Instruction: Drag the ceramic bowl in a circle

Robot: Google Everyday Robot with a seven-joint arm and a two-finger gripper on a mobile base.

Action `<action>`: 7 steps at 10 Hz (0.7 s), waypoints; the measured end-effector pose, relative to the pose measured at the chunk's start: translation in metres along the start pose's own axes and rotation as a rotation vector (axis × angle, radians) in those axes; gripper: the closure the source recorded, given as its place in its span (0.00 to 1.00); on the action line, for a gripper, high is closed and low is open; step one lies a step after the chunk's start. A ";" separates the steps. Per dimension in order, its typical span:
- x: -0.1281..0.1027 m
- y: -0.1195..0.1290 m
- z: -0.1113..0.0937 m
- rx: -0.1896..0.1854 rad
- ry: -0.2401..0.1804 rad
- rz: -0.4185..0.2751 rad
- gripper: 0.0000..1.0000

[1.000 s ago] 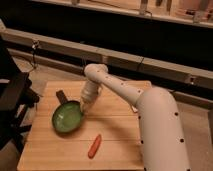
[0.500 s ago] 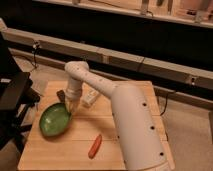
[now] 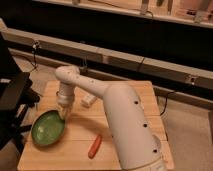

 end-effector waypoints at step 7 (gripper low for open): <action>-0.021 0.004 -0.004 0.040 0.010 0.026 0.99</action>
